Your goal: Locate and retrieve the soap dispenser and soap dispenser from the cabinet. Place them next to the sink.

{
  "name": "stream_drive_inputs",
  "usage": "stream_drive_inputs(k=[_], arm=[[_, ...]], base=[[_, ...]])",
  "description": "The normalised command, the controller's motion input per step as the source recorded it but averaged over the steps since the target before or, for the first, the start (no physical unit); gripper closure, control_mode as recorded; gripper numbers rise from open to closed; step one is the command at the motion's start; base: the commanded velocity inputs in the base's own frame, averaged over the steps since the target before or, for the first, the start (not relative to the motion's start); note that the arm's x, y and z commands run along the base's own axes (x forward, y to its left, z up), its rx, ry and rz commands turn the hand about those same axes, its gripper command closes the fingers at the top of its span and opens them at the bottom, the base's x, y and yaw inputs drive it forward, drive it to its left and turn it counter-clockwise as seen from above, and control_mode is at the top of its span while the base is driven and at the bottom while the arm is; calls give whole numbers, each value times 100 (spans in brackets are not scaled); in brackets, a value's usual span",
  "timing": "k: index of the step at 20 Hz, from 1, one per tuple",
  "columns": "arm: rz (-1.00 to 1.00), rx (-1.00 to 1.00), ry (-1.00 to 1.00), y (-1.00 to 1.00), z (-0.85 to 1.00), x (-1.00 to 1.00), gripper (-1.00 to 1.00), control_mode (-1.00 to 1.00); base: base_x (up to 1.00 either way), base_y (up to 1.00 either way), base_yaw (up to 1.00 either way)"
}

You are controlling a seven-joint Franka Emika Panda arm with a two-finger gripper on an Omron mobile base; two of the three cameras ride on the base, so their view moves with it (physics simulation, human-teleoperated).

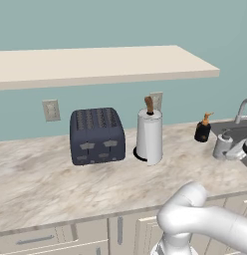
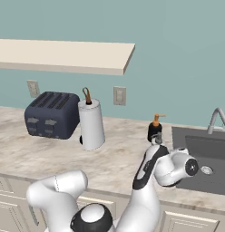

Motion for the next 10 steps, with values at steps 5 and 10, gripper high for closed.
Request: stream_drive_inputs(k=[5,10], arm=[[-5,-6,17,0,5,-54,-100,-100],[-7,-3,15,0,0,-72,-100,-100]], base=[[0,0,0],[0,0,0]])
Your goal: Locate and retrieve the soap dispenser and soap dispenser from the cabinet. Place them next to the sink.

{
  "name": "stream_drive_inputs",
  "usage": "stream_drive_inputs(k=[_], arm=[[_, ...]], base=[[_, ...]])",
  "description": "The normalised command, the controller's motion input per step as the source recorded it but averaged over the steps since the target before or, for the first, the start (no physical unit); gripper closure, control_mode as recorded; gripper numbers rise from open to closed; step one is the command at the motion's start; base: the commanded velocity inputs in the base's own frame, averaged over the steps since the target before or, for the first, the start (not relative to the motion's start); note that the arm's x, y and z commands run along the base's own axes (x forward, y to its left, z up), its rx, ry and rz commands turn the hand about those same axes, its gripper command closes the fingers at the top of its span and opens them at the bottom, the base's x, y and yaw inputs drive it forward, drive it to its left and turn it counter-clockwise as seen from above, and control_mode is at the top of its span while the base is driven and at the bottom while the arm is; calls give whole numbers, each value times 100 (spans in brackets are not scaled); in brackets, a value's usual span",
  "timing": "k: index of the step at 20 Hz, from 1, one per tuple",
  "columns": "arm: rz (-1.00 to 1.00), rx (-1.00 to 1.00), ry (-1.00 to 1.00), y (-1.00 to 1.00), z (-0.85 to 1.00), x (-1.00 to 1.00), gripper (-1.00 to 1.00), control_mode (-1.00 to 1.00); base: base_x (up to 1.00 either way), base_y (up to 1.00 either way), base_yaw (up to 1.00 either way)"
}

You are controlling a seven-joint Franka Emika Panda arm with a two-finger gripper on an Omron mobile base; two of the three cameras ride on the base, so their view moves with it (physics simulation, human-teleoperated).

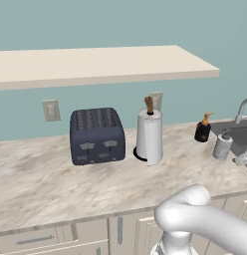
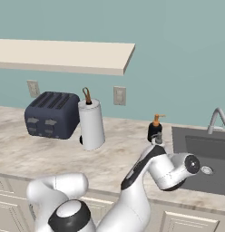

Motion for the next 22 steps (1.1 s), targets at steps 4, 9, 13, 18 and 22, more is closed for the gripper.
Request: stream_drive_inputs(k=[4,9,13,18,22], arm=[[-9,-9,15,19,3,-62,-100,-100],[-8,-19,10,52,14,-45,-100,-100],[-2,-24,8,65,18,-45,-100,-100],[0,-26,7,72,16,-41,-100,-100],[-1,-23,10,68,21,-16,-100,-100]], base=[[0,0,0],[0,0,0],[0,0,0],[0,0,0],[0,0,0]])
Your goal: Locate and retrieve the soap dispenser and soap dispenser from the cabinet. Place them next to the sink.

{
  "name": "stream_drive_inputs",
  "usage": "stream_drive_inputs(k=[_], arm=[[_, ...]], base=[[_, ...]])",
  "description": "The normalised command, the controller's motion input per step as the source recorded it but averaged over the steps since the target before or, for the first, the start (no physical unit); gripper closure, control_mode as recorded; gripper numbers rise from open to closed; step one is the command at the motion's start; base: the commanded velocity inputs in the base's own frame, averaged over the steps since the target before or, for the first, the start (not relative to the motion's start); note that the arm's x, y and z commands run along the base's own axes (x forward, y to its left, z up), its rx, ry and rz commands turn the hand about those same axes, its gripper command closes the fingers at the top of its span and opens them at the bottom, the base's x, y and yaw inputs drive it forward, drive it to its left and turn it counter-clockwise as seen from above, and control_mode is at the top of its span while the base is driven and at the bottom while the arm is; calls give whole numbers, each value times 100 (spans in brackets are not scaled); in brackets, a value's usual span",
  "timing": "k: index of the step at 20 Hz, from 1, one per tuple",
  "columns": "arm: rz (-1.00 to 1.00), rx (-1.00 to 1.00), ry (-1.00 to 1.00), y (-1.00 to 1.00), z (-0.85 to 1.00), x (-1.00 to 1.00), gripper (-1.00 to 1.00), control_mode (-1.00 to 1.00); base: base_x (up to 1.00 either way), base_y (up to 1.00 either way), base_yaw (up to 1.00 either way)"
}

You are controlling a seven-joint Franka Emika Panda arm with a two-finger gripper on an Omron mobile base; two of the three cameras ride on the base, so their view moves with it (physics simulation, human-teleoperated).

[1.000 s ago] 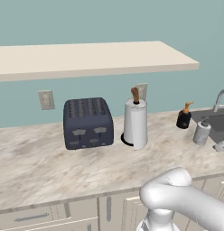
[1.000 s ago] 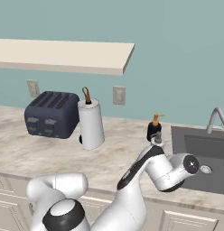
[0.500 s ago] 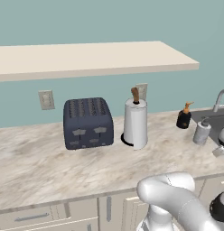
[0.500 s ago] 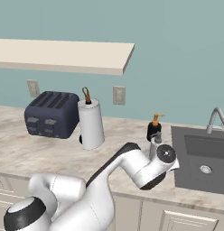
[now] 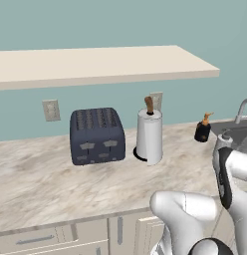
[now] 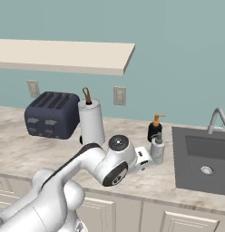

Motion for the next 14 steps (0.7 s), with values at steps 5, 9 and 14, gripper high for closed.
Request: stream_drive_inputs(k=[5,9,14], arm=[[-7,-7,13,27,12,0,-100,-100],[-20,18,-3,1,4,1,-100,-100],[-30,20,-9,8,28,-4,-100,-100]], base=[[0,0,0],[0,0,0],[0,0,0]])
